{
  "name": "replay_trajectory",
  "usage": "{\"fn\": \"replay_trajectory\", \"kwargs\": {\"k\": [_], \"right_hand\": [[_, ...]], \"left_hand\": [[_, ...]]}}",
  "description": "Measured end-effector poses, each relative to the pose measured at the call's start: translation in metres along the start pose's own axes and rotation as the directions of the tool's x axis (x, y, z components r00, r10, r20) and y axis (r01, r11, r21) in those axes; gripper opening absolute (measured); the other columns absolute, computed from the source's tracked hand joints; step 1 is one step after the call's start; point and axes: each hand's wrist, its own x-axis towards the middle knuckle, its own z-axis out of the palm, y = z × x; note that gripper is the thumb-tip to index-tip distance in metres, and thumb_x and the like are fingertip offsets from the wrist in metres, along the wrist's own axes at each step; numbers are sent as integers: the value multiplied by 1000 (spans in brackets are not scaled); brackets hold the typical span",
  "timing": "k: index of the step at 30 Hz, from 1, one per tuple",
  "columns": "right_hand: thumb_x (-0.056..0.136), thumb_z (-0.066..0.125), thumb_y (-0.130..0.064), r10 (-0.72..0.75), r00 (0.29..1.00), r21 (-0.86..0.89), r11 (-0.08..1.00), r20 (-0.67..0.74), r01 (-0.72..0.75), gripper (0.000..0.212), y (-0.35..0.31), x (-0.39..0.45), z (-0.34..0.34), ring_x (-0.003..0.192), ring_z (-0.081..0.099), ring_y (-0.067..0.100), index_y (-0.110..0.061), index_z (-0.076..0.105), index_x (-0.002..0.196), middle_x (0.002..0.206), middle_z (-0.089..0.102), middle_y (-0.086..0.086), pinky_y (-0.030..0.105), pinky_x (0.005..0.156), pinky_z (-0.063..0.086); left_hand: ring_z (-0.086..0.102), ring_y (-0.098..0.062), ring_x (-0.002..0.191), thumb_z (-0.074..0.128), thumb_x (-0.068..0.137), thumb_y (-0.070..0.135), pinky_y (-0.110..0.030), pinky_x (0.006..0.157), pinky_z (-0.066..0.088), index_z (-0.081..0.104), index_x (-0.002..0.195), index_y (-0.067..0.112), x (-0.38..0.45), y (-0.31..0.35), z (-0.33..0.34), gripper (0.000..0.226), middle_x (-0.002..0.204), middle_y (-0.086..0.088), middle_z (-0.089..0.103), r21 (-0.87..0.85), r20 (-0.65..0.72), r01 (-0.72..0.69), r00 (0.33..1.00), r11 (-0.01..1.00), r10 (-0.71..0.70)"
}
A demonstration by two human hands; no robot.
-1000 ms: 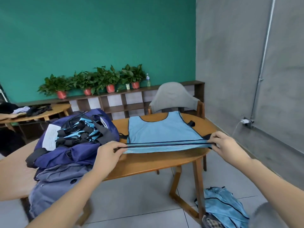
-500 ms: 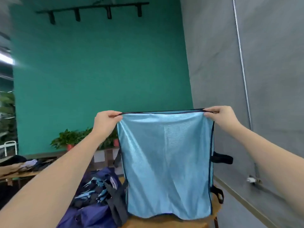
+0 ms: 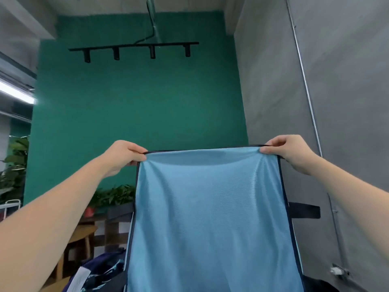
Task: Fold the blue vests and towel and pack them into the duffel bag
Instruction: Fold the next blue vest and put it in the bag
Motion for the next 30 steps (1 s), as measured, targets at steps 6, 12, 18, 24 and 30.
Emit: {"fn": "replay_trajectory", "kwargs": {"k": [6,12,18,24,30], "right_hand": [[72,91,-28,27,995,-454,891,94,18,28,19,1,22,85,64,15,-24,72,93,89,70,-4,27,73,45],[84,74,5,586,723,-602,741,365,-297,19,3,-2,28,56,65,15,0,62,98,78,70,16,19,44,45],[86,65,17,578,694,-218,812,431,-541,33,40,-4,43,95,74,38,10,57,117,102,70,27,35,72,64],[82,85,-21,436,877,-430,844,202,-320,27,83,-19,75,54,64,16,-1,68,92,70,75,12,18,45,44],[96,63,0,472,850,-236,875,233,-422,7,145,-5,135,68,76,31,3,60,101,86,71,23,29,53,61]], "left_hand": [[56,-16,74,80,80,-1,-24,54,37,74,103,19,-1,-29,15,31,101,-6,69,241,157,105,977,965,-146],[59,-7,54,67,90,-9,-13,41,42,69,112,-3,-9,-33,25,23,76,-6,68,205,402,362,816,909,-416],[74,-33,96,72,83,-12,-29,71,62,61,115,-12,-12,-58,48,34,115,-25,67,-71,399,476,819,876,-413],[62,-13,47,90,75,19,-21,44,46,72,93,8,-14,-102,84,28,61,-5,70,221,111,244,955,944,-273],[76,-24,67,79,86,10,-23,54,58,69,98,8,11,-171,119,15,85,-14,75,215,95,294,943,931,-320]]}}
